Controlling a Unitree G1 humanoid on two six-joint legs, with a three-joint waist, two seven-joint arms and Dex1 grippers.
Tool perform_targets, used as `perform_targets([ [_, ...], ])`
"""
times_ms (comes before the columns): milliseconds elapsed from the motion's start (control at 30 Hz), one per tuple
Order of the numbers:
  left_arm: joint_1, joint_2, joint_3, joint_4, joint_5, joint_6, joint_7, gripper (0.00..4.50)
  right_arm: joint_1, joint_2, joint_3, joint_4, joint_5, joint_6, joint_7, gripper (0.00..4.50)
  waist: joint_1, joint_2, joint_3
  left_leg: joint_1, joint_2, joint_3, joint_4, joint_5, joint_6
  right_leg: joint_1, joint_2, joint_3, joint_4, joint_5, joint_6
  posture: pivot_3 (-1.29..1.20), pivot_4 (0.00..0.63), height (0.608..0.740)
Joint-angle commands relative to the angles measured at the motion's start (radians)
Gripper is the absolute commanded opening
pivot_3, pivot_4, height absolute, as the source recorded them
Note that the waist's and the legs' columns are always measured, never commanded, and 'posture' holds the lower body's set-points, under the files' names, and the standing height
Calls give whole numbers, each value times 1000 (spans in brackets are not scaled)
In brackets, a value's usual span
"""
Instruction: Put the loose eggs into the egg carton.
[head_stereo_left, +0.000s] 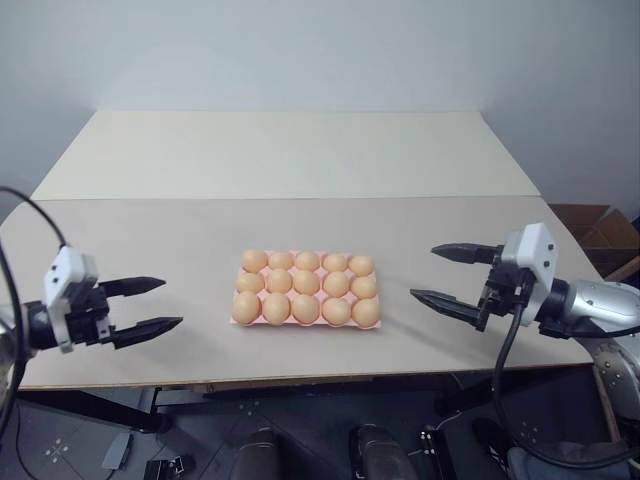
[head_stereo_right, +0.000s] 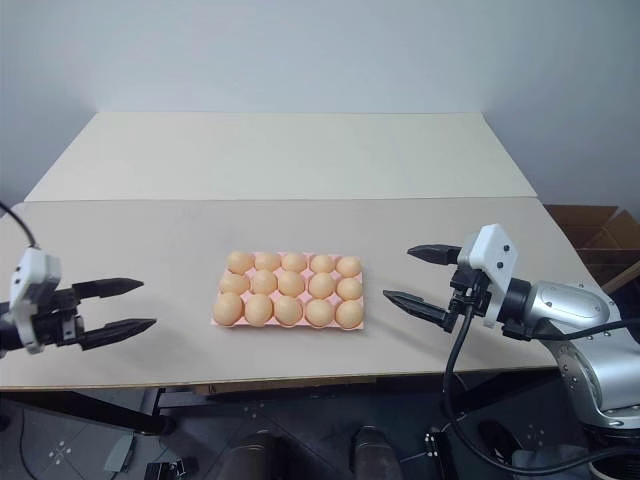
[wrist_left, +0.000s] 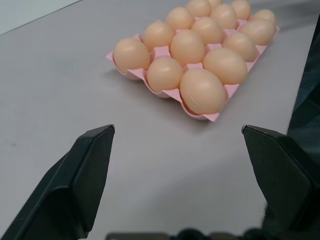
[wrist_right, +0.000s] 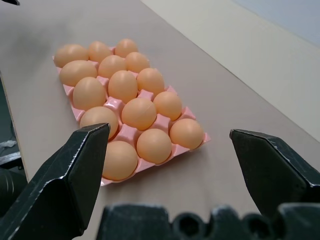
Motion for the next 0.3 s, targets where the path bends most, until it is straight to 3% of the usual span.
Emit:
perform_targets([
  [33,75,-27,98,-128,-52,40,61,4452,6,-18,-38,0,-4,-33,29,4500,4,0,0,0,0,0,0,0,0,0,0,0,0,-1,1,0,150,740],
  [300,208,-50,200,-260,-114,106,113,4452,39,-30,-60,23,-16,-58,68,4500,9,0,0,1,0,1,0,0,0,0,0,0,0,-5,-4,0,150,740],
])
